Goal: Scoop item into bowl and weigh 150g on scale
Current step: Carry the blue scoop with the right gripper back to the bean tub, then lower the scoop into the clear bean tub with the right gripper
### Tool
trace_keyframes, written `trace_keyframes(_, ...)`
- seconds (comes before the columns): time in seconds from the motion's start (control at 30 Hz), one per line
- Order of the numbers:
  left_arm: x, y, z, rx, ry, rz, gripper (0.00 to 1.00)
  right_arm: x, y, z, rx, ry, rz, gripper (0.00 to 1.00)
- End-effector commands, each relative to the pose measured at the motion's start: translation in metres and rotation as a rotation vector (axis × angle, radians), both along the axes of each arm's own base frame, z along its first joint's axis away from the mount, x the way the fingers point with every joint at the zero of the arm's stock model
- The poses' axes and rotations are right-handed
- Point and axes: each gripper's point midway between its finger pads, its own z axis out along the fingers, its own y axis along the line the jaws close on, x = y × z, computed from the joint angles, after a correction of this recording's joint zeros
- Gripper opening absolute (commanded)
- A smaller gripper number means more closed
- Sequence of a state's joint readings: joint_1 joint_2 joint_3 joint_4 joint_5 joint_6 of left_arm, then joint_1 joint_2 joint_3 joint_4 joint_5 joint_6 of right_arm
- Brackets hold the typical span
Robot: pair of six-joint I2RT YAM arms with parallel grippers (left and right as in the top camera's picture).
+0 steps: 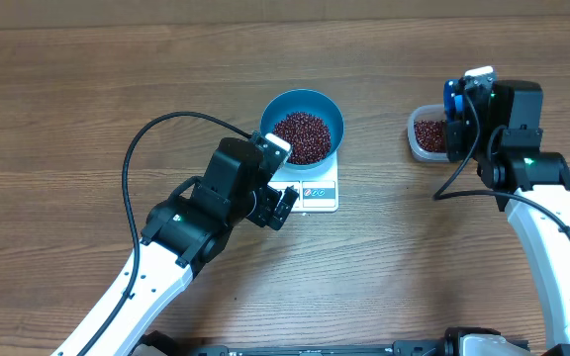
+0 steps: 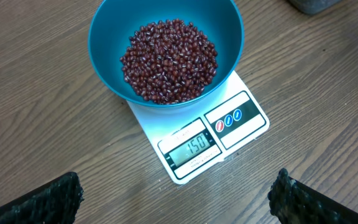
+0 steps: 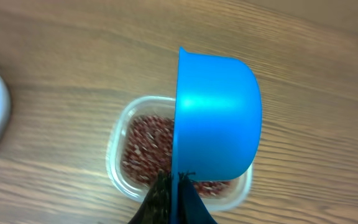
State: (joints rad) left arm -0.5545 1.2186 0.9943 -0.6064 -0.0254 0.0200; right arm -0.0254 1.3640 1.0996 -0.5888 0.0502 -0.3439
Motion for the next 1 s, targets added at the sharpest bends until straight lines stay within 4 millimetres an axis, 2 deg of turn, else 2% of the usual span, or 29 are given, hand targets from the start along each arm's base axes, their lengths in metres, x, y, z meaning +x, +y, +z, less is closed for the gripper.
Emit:
trace_keyframes(0.0, -0.001, -0.001, -0.002, -0.015, 0.015, 0.004, 0.99, 0.001, -0.017, 0.020, -0.169, -0.031, 0.031, 0.04)
trace_keyframes(0.23, -0.001, -0.001, -0.002, -0.015, 0.015, 0.003, 0.99, -0.003, -0.041, 0.023, -0.295, -0.012, -0.044, 0.04)
trace_keyframes(0.47, -0.001, -0.001, -0.002, -0.015, 0.015, 0.003, 1.00, -0.003, -0.041, 0.023, -0.205, -0.034, -0.132, 0.04)
trace_keyframes(0.67, -0.001, -0.001, -0.002, -0.015, 0.015, 0.004, 1.00, -0.005, -0.039, 0.020, 0.148, -0.098, -0.464, 0.04)
trace_keyframes(0.73, -0.001, -0.001, -0.002, -0.015, 0.015, 0.003, 1.00, -0.006, -0.027, 0.015, 0.342, -0.092, -0.563, 0.04)
trace_keyframes(0.83, -0.001, -0.001, -0.002, -0.015, 0.015, 0.004, 0.99, -0.005, -0.018, 0.012, 0.534, -0.090, -0.682, 0.04)
trace_keyframes(0.97, -0.001, -0.001, -0.002, -0.015, 0.015, 0.004, 1.00, -0.006, -0.018, 0.003, 0.741, -0.095, -0.910, 0.04)
